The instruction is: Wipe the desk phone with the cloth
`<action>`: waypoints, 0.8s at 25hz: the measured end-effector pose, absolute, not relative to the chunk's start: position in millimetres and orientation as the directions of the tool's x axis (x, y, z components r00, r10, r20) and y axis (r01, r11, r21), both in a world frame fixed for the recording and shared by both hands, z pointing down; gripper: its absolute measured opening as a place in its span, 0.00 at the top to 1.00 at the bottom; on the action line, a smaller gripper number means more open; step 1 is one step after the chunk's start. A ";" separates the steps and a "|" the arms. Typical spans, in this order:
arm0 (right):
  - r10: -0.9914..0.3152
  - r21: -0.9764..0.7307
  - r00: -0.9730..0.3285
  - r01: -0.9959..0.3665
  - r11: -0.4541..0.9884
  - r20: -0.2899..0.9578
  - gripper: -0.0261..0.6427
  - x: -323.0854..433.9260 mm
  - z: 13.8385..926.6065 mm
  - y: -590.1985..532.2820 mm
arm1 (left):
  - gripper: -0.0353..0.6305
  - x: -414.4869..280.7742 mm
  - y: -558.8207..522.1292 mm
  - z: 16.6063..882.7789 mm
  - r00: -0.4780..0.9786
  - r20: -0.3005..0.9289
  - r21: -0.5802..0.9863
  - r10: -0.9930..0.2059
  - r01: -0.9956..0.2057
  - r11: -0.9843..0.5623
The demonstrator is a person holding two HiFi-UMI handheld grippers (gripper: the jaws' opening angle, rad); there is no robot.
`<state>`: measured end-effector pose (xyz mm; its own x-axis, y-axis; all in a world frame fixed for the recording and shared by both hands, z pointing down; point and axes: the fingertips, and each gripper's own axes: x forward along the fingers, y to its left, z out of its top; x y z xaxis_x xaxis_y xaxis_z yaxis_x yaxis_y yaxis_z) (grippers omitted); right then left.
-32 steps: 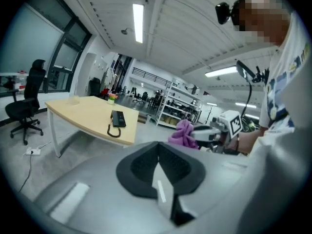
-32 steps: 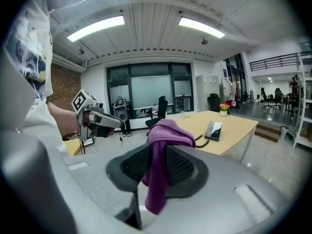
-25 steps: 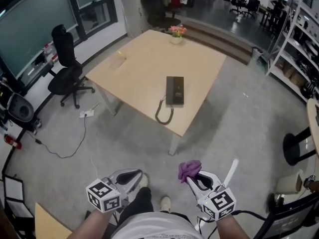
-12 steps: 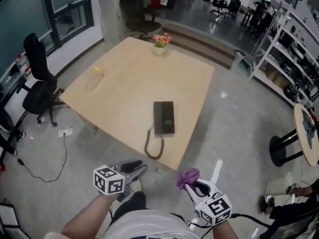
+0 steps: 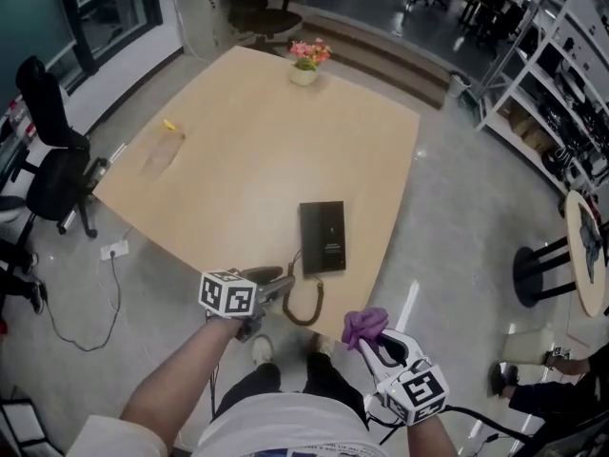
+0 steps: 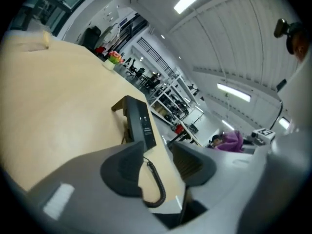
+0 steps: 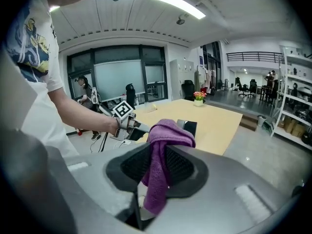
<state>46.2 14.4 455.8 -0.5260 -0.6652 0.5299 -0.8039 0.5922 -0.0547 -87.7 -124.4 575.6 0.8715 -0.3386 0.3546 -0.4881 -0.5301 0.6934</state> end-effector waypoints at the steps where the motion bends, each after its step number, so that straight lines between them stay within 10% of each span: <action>1: -0.660 -0.056 -0.528 -0.801 0.595 0.534 0.82 47.7 457.1 9.4 | 0.64 -83.5 -134.0 582.3 0.874 0.358 0.702 -0.329 -0.484 -0.522; 20: -0.617 -0.112 -0.519 -0.811 0.574 0.592 0.82 106.2 459.1 -33.4 | 0.57 -26.4 -224.1 634.2 0.922 0.328 0.866 -0.207 -0.380 -0.324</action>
<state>106.2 -33.4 459.1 -0.5189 -0.6168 0.5919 -0.8109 0.5743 -0.1123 -26.4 -224.1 634.2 0.9219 -0.2068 0.3275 -0.3804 -0.3244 0.8661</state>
